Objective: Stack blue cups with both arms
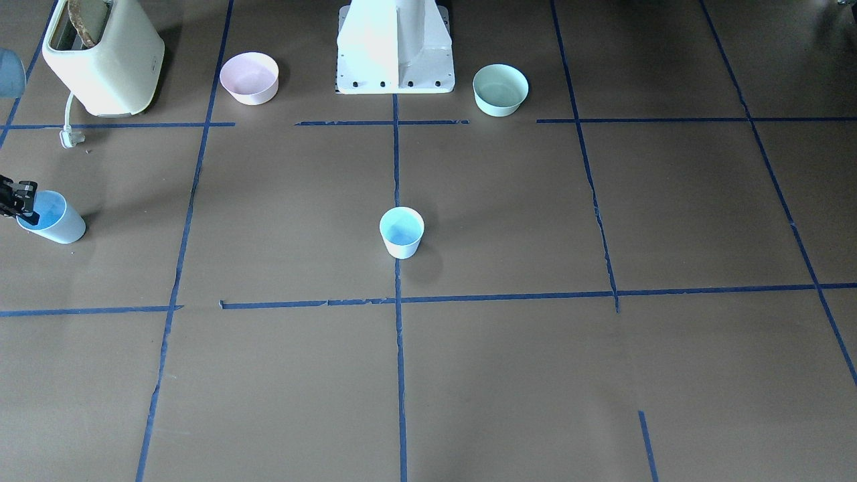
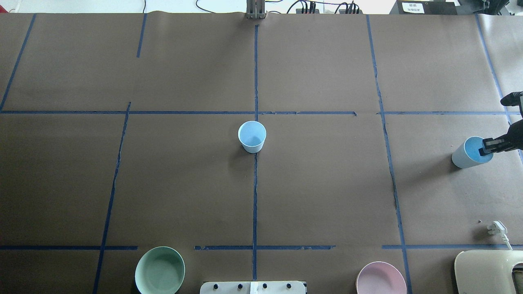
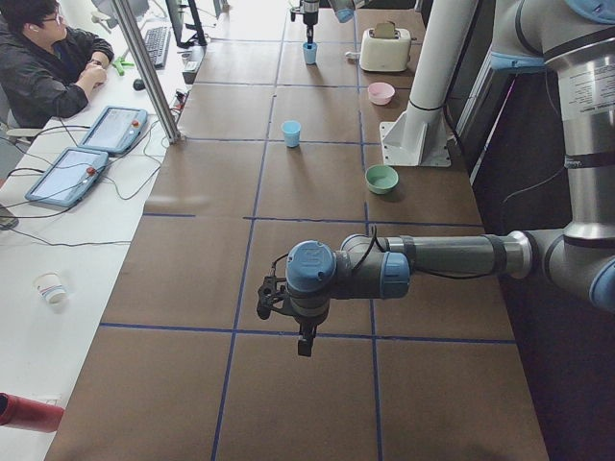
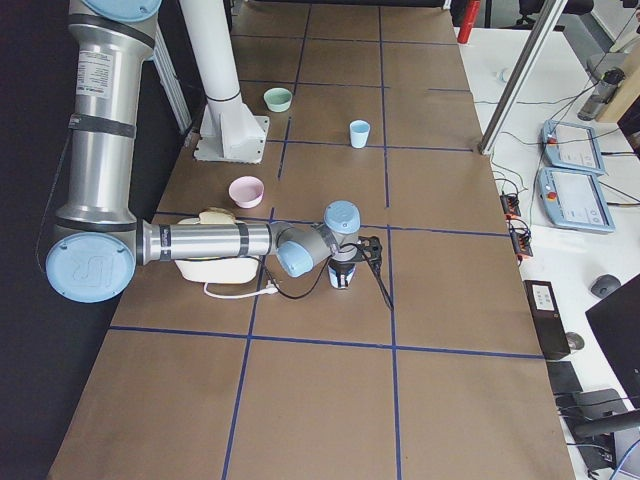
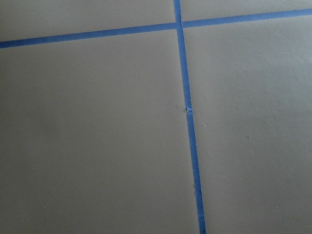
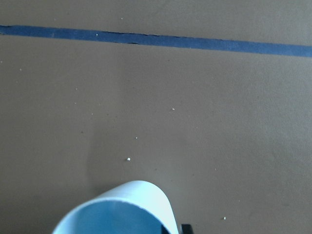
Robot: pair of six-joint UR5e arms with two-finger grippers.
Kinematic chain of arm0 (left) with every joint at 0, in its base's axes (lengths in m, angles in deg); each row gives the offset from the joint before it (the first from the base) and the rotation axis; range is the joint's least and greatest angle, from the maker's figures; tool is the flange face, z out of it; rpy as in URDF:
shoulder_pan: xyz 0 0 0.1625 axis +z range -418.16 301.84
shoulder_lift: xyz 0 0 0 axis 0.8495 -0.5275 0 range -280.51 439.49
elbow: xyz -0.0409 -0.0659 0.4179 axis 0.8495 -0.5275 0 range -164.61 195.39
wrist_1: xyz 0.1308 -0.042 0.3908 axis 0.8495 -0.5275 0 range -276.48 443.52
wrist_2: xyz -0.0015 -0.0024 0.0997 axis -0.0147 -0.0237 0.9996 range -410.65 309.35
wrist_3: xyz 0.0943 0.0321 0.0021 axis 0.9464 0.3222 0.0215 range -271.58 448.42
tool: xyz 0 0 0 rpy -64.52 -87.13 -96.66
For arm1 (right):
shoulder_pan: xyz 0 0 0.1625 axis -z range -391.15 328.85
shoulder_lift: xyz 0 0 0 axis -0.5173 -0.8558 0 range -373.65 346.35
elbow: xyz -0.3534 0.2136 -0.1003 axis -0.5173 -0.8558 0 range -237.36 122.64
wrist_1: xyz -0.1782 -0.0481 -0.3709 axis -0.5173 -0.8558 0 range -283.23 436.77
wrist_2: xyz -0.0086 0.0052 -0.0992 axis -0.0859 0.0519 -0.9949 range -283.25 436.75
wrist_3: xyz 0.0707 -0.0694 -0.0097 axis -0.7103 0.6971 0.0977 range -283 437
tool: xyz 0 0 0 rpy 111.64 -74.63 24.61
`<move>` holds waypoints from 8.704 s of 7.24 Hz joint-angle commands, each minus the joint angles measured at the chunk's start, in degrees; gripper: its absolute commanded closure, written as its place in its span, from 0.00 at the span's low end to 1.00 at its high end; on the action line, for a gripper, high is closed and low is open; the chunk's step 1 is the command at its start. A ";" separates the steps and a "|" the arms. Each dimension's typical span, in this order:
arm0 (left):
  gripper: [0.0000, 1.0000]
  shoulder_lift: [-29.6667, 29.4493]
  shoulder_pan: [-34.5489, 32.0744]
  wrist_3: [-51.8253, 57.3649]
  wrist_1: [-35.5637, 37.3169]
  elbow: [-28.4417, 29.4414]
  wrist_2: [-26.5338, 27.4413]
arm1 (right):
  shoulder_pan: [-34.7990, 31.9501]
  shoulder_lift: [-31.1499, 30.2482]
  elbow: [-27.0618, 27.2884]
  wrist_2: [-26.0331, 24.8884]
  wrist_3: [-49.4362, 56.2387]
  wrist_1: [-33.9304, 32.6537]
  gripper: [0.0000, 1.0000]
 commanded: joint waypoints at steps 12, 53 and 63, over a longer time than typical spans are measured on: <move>0.00 0.00 0.06 -1.84 0.09 -1.32 0.00 | 29.35 53.60 -0.33 -21.95 -49.16 -35.07 1.00; 0.00 -1.84 0.59 -5.98 -2.64 1.67 0.70 | -28.28 -0.27 1.07 8.77 47.43 -32.69 0.00; 0.00 -1.93 0.59 -5.98 -2.64 1.85 0.96 | -28.28 -0.27 1.15 9.04 47.43 -32.69 0.00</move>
